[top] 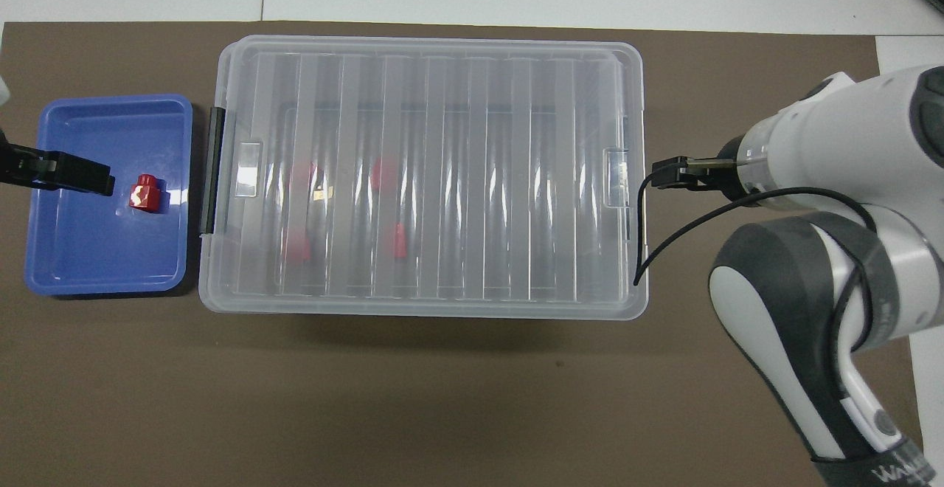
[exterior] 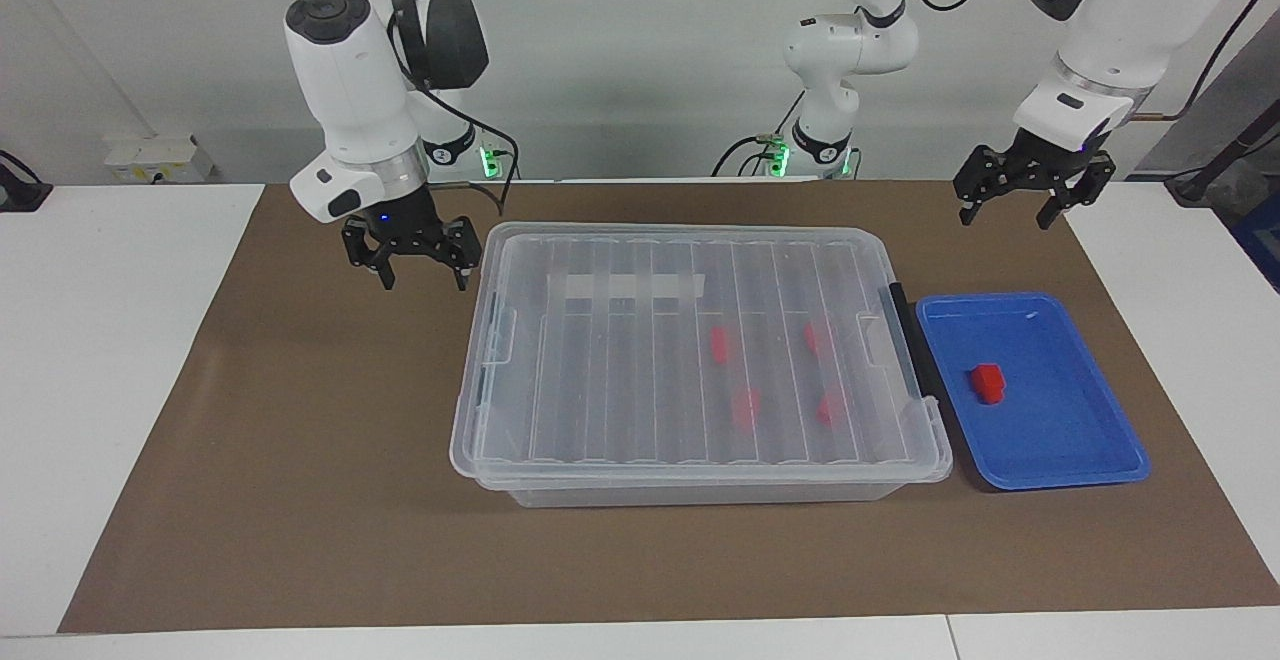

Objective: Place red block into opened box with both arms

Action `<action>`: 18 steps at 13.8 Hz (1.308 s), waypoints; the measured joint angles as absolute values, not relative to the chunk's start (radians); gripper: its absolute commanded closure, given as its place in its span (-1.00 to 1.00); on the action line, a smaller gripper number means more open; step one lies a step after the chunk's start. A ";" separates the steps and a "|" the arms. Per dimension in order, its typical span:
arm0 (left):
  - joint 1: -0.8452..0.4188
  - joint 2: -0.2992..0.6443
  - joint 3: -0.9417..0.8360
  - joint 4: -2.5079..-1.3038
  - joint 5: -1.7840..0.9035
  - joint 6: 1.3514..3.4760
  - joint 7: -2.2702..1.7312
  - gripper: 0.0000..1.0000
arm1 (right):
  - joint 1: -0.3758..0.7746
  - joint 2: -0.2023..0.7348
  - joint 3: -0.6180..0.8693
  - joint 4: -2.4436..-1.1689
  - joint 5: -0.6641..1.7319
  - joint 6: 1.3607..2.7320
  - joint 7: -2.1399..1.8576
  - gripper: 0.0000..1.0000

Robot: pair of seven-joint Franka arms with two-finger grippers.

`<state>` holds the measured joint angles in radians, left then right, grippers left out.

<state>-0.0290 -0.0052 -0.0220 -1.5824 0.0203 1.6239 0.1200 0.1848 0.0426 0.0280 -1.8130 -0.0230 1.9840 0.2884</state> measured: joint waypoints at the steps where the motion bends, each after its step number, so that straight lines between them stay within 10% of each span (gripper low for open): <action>1: -0.018 -0.005 -0.021 -1.582 0.022 1.636 0.120 -1.00 | 0.193 0.064 0.028 -1.814 -0.023 2.008 0.299 -1.00; 18: 0.167 -0.015 -0.012 -1.593 0.024 1.648 0.120 -1.00 | 0.152 0.136 0.019 -1.826 -0.026 2.044 0.176 -1.00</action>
<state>0.1669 -0.0152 -0.0123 -1.5932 0.0237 1.6475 0.1205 0.1519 0.1359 0.0188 -1.8260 -0.0255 2.0436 0.1762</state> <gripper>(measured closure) 0.000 0.000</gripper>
